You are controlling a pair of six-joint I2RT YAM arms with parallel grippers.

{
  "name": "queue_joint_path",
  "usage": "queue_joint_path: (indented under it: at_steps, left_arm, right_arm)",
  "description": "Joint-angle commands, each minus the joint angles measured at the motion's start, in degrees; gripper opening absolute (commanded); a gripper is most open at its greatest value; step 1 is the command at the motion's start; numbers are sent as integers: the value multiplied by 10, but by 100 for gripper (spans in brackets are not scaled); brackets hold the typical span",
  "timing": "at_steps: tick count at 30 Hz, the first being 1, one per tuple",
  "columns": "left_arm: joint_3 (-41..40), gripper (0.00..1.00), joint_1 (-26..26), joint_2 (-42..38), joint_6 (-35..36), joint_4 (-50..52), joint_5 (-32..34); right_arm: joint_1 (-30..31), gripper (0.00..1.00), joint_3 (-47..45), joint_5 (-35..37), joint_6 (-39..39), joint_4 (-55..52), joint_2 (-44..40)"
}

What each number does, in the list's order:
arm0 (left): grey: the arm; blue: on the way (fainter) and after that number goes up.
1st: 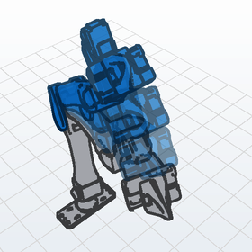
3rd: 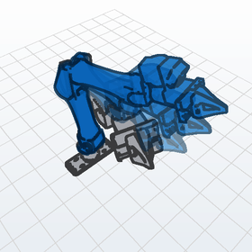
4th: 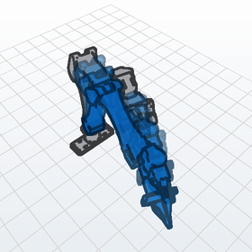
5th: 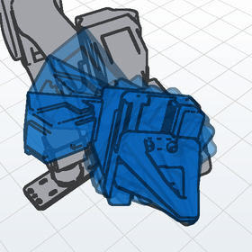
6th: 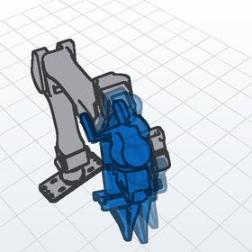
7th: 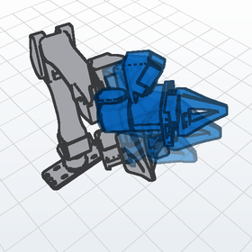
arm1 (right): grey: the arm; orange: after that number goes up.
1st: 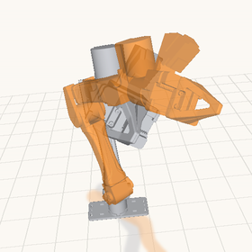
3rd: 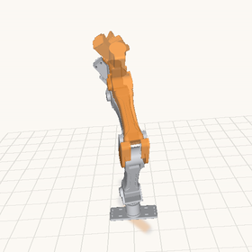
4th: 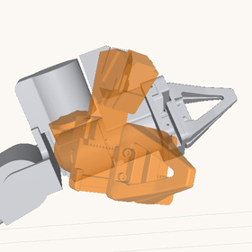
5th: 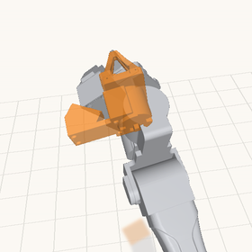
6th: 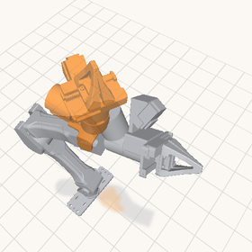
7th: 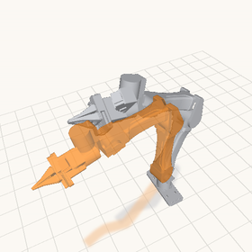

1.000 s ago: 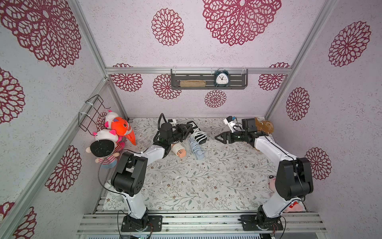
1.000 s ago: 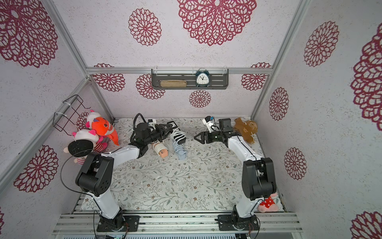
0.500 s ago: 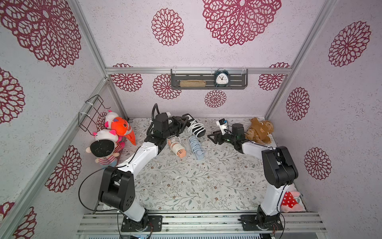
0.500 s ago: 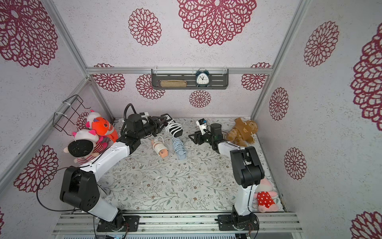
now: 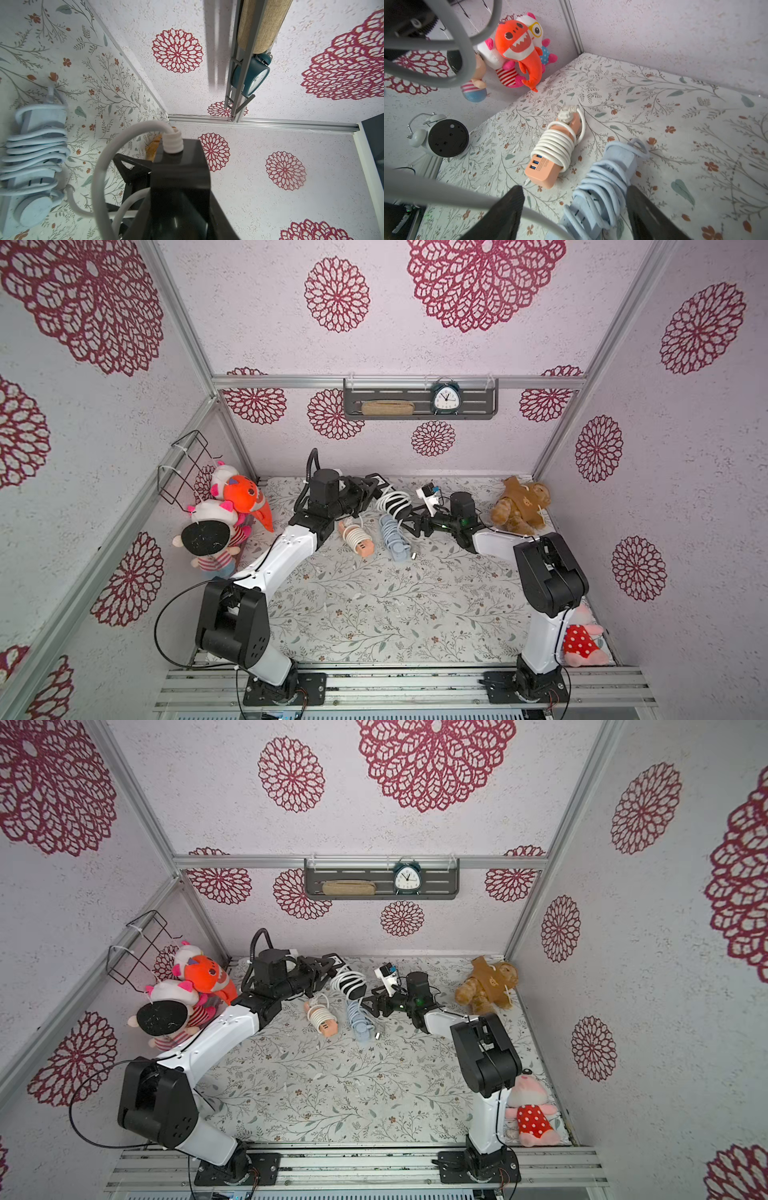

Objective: Unwrap the cord wrapped around the power strip
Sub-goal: Unwrap the power cord from the power strip.

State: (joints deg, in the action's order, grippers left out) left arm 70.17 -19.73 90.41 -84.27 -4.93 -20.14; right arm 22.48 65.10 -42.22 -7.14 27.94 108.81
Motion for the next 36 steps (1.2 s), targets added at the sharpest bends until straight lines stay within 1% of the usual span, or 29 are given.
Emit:
queue_joint_path:
  at_steps: [1,3,5,7,10,13,16,20,24,27,28,29,30,32,33,36]
  left_arm:
    - [-4,0,0,-2,-12,-47,14]
    - [-5,0,1,4,-14,-55,14]
    - [-6,0,1,8,-17,-62,13]
    - [-8,0,0,12,-20,-69,14]
    - [-9,0,-2,14,-21,-77,18]
    - [-14,0,-4,14,-25,-88,20]
    - [-17,0,-4,16,-29,-92,20]
    - [-18,0,-6,20,-29,-93,25]
    - [-16,0,-6,23,-30,-98,24]
    - [-23,0,-7,24,-34,-107,21]
    - [-26,0,-6,24,-38,-111,21]
    - [-29,0,-6,25,-39,-115,20]
    - [-31,0,-7,25,-39,-119,20]
    - [-36,0,-6,26,-34,-126,18]
    - [-39,0,-6,25,-26,-126,18]
    - [-51,0,-4,17,-18,-106,37]
  right_arm:
    - [-22,78,5,15,34,-110,-50]
    - [-35,76,2,24,45,-152,-65]
    - [-41,73,-7,5,29,-157,-85]
    - [-34,67,-19,-20,-8,-118,-96]
    - [-18,67,-21,-41,-65,-55,-87]
    - [-9,67,-15,-31,-112,2,-63]
    - [1,67,-4,-34,-134,31,-37]
    - [14,67,-3,-42,-169,87,-22]
    - [18,65,2,-39,-190,116,-7]
    - [18,56,9,-29,-202,138,4]
    - [18,46,9,-22,-206,149,7]
    - [18,29,7,-14,-208,157,9]
    - [17,24,9,-11,-209,160,12]
    - [12,22,14,-8,-207,152,17]
    - [10,20,14,-8,-204,149,16]
    - [2,6,14,-7,-179,111,5]
